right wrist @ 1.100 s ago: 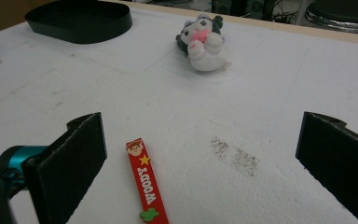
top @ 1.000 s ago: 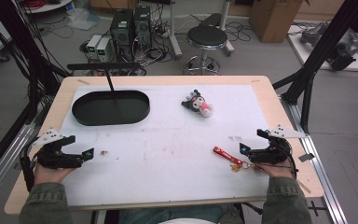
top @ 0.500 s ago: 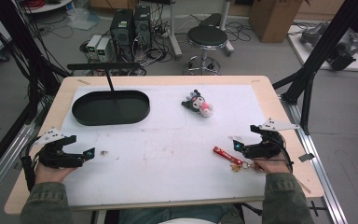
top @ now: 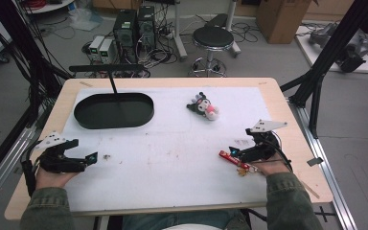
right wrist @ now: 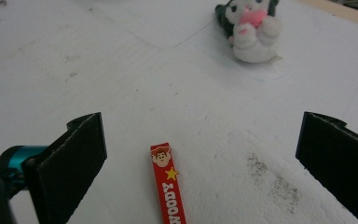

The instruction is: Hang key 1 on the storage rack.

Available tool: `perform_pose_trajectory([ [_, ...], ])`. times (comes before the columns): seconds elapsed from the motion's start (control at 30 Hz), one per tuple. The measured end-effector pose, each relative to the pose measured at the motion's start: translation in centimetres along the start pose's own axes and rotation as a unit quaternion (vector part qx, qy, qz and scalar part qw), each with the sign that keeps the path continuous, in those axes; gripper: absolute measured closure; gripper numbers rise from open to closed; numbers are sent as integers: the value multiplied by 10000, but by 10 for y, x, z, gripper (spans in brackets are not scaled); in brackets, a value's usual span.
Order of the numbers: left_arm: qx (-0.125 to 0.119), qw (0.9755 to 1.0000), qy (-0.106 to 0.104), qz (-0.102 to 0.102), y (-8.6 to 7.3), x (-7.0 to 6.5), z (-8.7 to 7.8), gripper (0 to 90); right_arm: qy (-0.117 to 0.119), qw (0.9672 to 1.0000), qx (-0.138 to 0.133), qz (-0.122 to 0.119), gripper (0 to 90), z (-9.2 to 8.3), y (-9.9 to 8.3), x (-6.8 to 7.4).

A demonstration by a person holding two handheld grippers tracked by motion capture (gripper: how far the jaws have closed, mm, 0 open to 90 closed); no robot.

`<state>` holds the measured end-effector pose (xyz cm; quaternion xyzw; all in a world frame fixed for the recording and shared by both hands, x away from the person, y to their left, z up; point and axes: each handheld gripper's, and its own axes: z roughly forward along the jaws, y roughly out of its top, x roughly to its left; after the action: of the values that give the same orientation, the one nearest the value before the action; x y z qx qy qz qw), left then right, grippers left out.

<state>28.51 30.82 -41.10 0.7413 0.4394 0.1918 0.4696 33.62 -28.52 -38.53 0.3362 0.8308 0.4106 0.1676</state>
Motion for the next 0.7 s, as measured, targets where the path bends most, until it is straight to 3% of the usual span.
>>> perform_pose_trajectory([
  [0.2, 148, 9999, 35, 81, 0, -2, 3, 17, 151, 9977, 568, -333, 7, 14, 8, 0],
  [0.3, 108, 9999, 61, 65, 0, -1, 3, 17, 221, 9944, 930, -454, 7, 22, 8, 0],
  [0.47, 125, 9998, 111, 125, 0, -2, 3, 17, 380, 9855, 1546, -579, 11, 38, 5, 4],
  [0.53, 137, 9998, 120, 126, -1, -2, 3, 17, 414, 9822, 1718, -635, 65, 42, 4, 5],
  [0.6, 158, 9997, 128, 151, -1, -1, 3, 17, 478, 9786, 1862, -728, 187, 44, 3, 8],
  [0.7, 162, 9996, 147, 173, -1, -2, 3, 17, 529, 9754, 1984, -805, 250, 47, 1, 11],
])
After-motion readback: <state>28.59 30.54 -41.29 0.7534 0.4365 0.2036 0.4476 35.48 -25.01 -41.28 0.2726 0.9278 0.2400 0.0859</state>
